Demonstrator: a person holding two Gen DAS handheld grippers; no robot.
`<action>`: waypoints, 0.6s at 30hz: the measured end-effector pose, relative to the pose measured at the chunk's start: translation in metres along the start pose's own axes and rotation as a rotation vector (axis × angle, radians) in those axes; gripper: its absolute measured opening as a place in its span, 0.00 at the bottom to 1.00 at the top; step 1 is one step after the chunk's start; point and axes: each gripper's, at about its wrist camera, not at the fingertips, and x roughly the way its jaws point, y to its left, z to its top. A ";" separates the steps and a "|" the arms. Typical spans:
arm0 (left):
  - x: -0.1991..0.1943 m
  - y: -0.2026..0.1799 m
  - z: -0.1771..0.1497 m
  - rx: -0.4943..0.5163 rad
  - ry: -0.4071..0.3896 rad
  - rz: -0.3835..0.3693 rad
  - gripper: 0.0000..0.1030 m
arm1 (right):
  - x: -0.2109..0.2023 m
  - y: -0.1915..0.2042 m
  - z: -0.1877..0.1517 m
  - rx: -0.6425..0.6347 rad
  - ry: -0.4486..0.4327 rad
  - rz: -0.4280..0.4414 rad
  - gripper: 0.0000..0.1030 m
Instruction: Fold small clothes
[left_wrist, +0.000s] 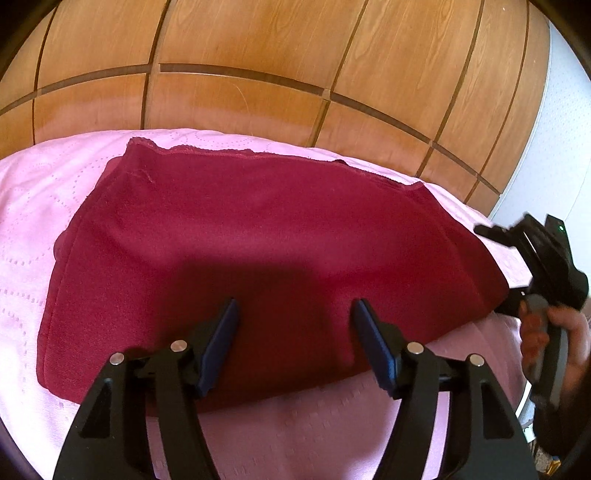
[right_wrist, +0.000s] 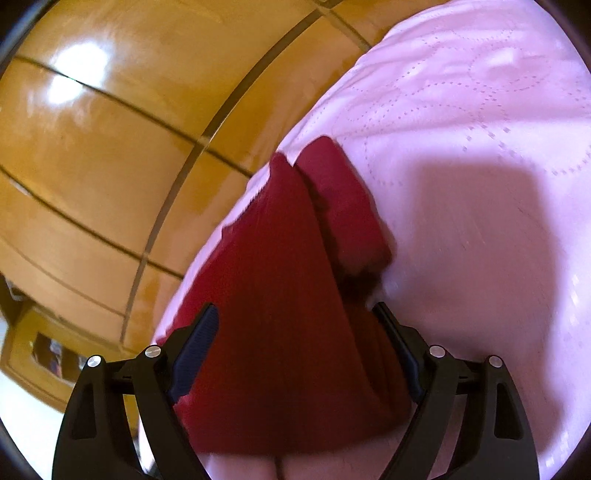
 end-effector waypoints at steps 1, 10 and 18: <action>0.000 0.000 0.000 0.001 0.000 0.000 0.64 | 0.003 0.000 0.002 -0.001 -0.003 0.006 0.79; 0.000 -0.003 -0.002 0.009 0.004 0.011 0.64 | 0.014 -0.001 0.007 -0.025 0.014 -0.038 0.33; -0.021 0.008 0.013 -0.019 -0.027 0.084 0.80 | -0.004 0.029 0.005 -0.061 -0.023 -0.046 0.30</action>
